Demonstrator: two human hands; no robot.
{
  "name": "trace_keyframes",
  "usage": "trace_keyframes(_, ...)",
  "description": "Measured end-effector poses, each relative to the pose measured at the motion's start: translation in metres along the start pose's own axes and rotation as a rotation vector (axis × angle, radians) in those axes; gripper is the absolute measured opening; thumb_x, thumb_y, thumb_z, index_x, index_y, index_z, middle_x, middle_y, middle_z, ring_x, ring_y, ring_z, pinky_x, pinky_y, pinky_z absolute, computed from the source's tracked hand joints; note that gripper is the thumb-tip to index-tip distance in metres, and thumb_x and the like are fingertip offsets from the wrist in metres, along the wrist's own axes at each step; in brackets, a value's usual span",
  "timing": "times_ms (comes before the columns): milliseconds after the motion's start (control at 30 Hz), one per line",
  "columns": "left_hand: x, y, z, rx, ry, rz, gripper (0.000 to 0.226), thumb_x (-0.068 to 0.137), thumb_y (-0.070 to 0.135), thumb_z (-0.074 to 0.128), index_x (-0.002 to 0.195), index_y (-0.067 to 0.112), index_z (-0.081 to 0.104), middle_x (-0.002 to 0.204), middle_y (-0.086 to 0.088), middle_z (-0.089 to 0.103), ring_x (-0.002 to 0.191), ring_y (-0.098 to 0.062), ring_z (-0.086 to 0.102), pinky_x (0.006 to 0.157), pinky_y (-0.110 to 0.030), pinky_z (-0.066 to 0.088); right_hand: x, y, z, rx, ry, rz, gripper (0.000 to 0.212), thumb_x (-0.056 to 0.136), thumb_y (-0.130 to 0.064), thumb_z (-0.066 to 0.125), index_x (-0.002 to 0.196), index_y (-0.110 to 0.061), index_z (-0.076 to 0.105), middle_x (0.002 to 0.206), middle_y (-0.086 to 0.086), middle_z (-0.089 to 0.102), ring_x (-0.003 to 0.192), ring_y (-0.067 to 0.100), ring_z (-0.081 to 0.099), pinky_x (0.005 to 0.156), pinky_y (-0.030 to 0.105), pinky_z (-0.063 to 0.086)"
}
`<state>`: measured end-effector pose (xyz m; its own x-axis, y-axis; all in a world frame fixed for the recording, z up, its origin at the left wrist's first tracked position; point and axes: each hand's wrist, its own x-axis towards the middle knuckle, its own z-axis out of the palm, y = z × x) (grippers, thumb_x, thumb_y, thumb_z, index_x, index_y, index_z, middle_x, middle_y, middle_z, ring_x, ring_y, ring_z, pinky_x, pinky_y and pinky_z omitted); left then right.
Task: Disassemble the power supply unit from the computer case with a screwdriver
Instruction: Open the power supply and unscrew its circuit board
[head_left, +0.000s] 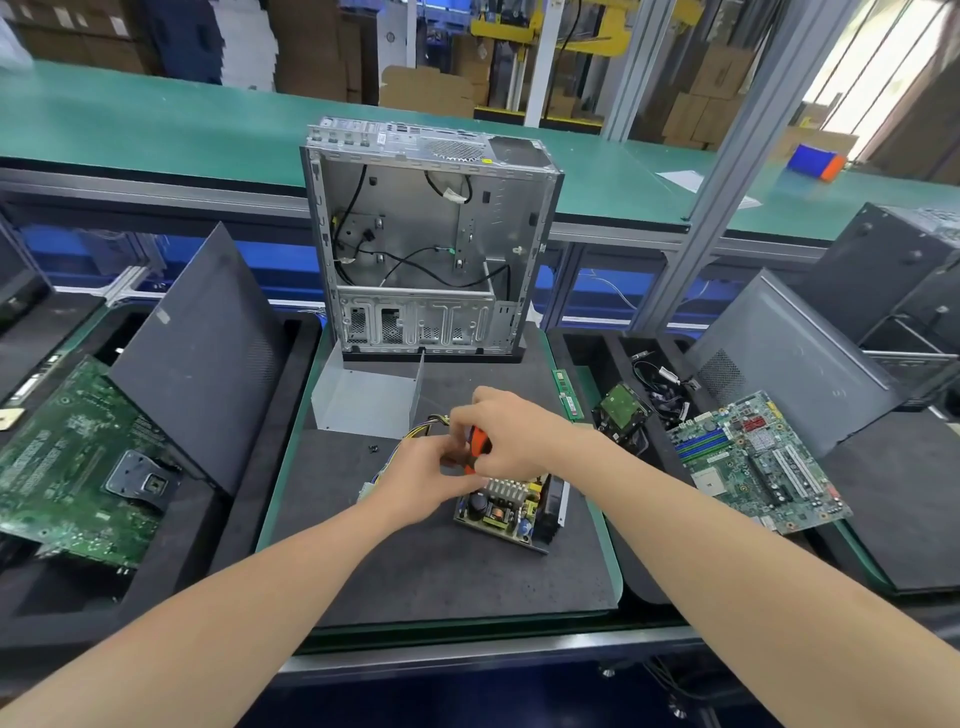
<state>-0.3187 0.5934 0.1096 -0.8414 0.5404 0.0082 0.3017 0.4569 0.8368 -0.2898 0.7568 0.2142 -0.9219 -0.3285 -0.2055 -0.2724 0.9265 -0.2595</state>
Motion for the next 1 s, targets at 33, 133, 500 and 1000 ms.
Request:
trace_keyframes(33,0.000,0.001,0.000,0.003,0.004,0.008,0.019,0.080,0.033,0.090,0.088,0.031,0.073,0.087,0.013,0.076,0.086,0.006,0.066,0.072,-0.011,0.045,-0.001,-0.002,0.001,-0.046,0.049,0.055,0.021,0.087,-0.035,0.066,0.101,-0.023,0.057,0.094,-0.002,0.047,0.081,0.018,0.053,0.067,0.035,0.048)
trace_keyframes(133,-0.001,0.005,0.001,-0.020,0.028,0.015,0.025,0.078,0.031,0.092,0.079,0.041,0.069,0.084,0.014,0.077,0.087,0.004,0.068,0.074,-0.009,0.047,0.002,-0.010,0.010,-0.302,0.210,0.271,0.042,0.096,-0.060,0.048,0.092,-0.017,0.048,0.071,-0.001,0.040,0.065,0.029,0.048,0.053,0.033,0.035)
trace_keyframes(500,-0.003,0.004,-0.002,-0.031,0.007,0.028,0.020,0.083,0.030,0.088,0.099,0.024,0.077,0.096,0.012,0.078,0.096,-0.006,0.070,0.088,-0.023,0.053,0.003,-0.003,0.005,-0.031,0.012,0.085,0.021,0.084,-0.022,0.070,0.098,-0.027,0.055,0.096,-0.003,0.048,0.088,0.022,0.056,0.075,0.041,0.054)
trace_keyframes(1000,-0.006,0.006,0.001,-0.093,0.001,0.028,0.019,0.083,0.027,0.088,0.094,0.035,0.076,0.093,0.014,0.077,0.092,-0.004,0.070,0.086,-0.016,0.052,0.003,-0.013,0.015,-0.181,0.181,0.375,0.039,0.096,-0.055,0.055,0.091,-0.016,0.053,0.072,0.000,0.043,0.072,0.031,0.055,0.058,0.033,0.039)
